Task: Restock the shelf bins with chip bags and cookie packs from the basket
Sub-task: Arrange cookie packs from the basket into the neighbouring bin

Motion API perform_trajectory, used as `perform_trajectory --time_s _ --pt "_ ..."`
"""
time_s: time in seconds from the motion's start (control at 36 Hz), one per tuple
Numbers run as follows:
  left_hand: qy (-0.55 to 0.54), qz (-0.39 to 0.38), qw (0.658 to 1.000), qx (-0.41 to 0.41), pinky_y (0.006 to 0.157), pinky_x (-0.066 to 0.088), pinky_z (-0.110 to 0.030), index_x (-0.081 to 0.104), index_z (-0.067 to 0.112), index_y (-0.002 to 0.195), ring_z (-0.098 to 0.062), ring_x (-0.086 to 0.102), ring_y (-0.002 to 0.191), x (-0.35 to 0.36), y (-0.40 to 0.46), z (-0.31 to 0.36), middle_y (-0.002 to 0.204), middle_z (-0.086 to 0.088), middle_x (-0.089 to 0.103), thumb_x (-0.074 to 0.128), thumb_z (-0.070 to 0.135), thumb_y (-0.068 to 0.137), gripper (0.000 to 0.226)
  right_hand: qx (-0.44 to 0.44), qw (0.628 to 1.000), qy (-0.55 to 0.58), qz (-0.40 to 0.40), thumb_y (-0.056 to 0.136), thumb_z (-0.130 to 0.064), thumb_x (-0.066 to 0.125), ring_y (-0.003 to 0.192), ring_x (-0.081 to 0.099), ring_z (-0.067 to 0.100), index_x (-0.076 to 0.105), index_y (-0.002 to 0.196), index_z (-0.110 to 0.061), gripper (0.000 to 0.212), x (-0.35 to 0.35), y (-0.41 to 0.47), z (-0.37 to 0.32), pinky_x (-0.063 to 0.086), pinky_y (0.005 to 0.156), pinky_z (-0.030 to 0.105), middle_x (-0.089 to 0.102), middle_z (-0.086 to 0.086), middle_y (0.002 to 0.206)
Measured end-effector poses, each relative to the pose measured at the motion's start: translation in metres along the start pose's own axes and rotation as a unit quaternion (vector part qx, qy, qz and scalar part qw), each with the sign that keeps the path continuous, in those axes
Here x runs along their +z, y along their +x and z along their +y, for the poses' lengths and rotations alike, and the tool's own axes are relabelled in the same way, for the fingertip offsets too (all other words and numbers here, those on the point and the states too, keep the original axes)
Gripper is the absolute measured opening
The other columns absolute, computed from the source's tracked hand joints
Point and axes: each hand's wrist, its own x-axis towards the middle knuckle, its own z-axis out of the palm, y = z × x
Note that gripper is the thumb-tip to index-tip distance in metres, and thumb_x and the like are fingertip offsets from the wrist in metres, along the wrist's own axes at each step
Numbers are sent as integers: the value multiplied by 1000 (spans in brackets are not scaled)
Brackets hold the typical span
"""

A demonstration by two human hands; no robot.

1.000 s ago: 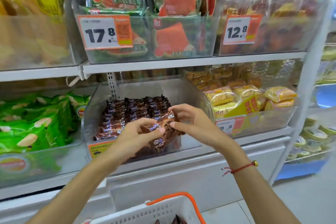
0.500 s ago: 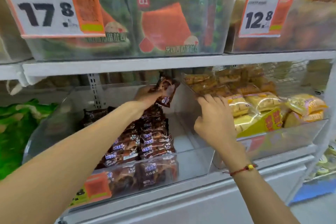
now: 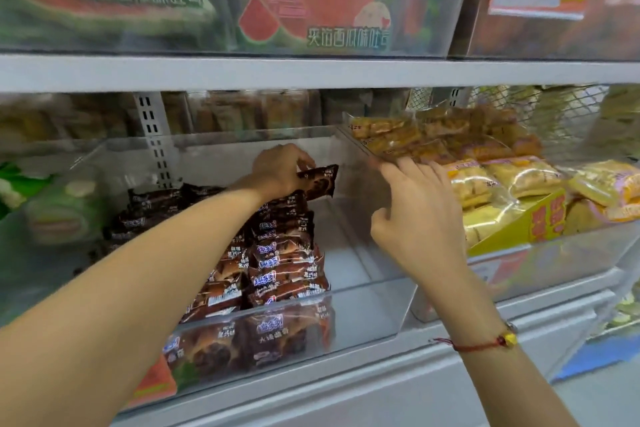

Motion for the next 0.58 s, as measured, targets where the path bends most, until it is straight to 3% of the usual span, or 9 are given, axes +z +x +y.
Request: perform_trajectory --time_s 0.06,0.25,0.33,0.47,0.58 --pt "10 16 1000 -12 78 40 -27 63 24 110 -17 61 102 3 3 -1 109 5 68 80 29 76 38 3 1000 -8 9 49 -4 71 77 57 33 69 94 -6 46 1 0 0 40 86 37 64 10 83" --pt "188 40 981 34 92 40 -33 69 26 106 -18 61 102 9 9 -2 109 5 69 73 36 82 27 -6 1000 -7 9 49 -4 72 76 57 33 69 94 -6 45 1 0 1 45 87 39 63 10 82" --pt "234 45 969 60 85 44 -32 70 25 107 -20 61 102 7 10 0 110 3 67 73 32 83 25 -3 1000 -9 11 50 -4 72 78 57 32 69 96 -6 46 1 0 1 42 85 38 64 9 83" --pt "181 8 982 51 79 43 -31 72 21 103 -23 62 101 7 13 -1 108 0 69 74 24 82 21 -4 1000 -11 3 50 -4 73 78 56 31 69 96 -7 47 0 -1 -1 44 85 38 64 9 84" --pt "142 -39 989 33 85 46 -31 72 24 110 -19 60 109 -1 12 -3 115 4 69 70 28 87 24 -10 1000 -17 -9 50 -5 74 78 58 31 69 96 -6 46 0 -1 0 48 86 40 64 9 84"
